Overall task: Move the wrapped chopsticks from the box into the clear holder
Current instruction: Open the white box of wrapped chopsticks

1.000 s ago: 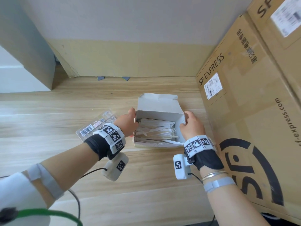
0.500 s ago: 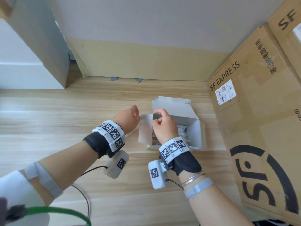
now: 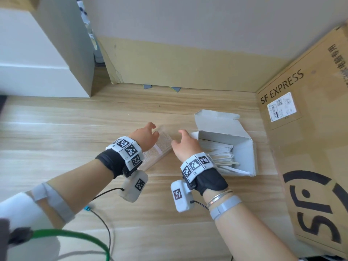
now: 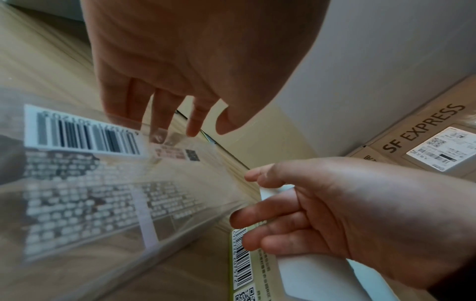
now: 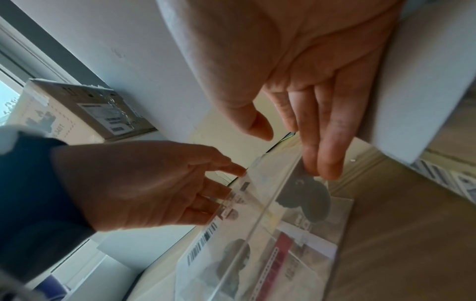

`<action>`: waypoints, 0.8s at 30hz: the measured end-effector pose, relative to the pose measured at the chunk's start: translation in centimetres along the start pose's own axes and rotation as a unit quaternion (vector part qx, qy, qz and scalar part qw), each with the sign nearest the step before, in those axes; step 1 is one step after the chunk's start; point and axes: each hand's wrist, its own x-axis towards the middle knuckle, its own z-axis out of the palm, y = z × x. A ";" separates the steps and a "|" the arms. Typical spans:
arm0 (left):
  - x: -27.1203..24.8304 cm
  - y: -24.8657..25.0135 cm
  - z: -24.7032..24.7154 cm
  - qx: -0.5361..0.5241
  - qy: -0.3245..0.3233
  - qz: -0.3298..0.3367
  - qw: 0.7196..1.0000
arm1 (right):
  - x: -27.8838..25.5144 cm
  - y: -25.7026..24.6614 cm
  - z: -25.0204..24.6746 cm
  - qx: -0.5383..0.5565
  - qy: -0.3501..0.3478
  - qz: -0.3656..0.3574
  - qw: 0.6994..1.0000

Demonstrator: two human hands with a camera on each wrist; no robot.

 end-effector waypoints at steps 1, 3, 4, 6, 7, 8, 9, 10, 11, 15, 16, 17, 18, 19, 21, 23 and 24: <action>0.0 -0.2 0.0 -0.005 -0.005 0.000 1.000 | 0.2 -0.1 0.2 -0.006 -0.007 0.007 1.000; 0.0 -0.2 0.0 -0.011 -0.004 0.003 1.000 | 0.3 -0.3 0.6 -0.023 -0.020 0.017 0.999; 0.0 -0.2 0.0 -0.015 0.000 0.005 1.000 | 0.4 -0.3 0.8 -0.031 -0.026 0.019 0.999; 0.0 -0.1 -0.2 -0.030 0.008 0.011 0.999 | 0.4 -0.3 1.1 -0.029 -0.028 0.024 0.999; -0.1 0.0 -0.3 -0.039 0.013 0.014 0.999 | 0.3 -0.4 1.1 -0.023 -0.023 0.022 0.999; -0.1 0.0 -0.4 -0.050 0.021 0.015 0.998 | 0.3 -0.4 1.1 -0.015 -0.015 0.015 1.000; -0.1 0.1 -0.6 -0.062 0.030 0.015 0.998 | 0.1 -0.5 1.0 -0.004 -0.004 0.005 1.000; -0.1 0.1 -0.8 -0.076 0.041 0.015 0.996 | 0.0 -0.5 0.9 0.012 0.011 -0.007 1.000; -0.2 0.2 -1.1 -0.091 0.053 0.015 0.994 | -0.2 -0.6 0.7 0.033 0.027 -0.021 0.999; -0.5 0.7 -2.0 -0.166 0.090 0.023 0.982 | -0.8 -1.0 0.4 0.111 0.099 -0.082 0.985; -0.6 0.8 -2.0 -0.184 0.091 0.027 0.978 | -0.9 -1.0 0.4 0.121 0.112 -0.094 0.982; -0.8 0.9 -2.0 -0.198 0.092 0.030 0.975 | -1.1 -1.1 0.4 0.125 0.122 -0.106 0.979; -0.9 0.9 -1.9 -0.206 0.097 0.034 0.973 | -1.2 -1.0 0.4 0.122 0.130 -0.118 0.977; -1.1 1.0 -1.9 -0.209 0.106 0.037 0.971 | -1.3 -0.9 0.5 0.116 0.136 -0.129 0.975; -1.3 1.0 -1.7 -0.211 0.124 0.041 0.969 | -1.5 -0.6 0.7 0.104 0.142 -0.149 0.973; -1.5 0.9 -1.4 -0.206 0.134 0.038 0.969 | -1.7 -0.2 1.0 0.088 0.145 -0.171 0.971; -1.6 0.9 -1.3 -0.205 0.137 0.034 0.968 | -1.7 0.1 1.1 0.080 0.144 -0.178 0.970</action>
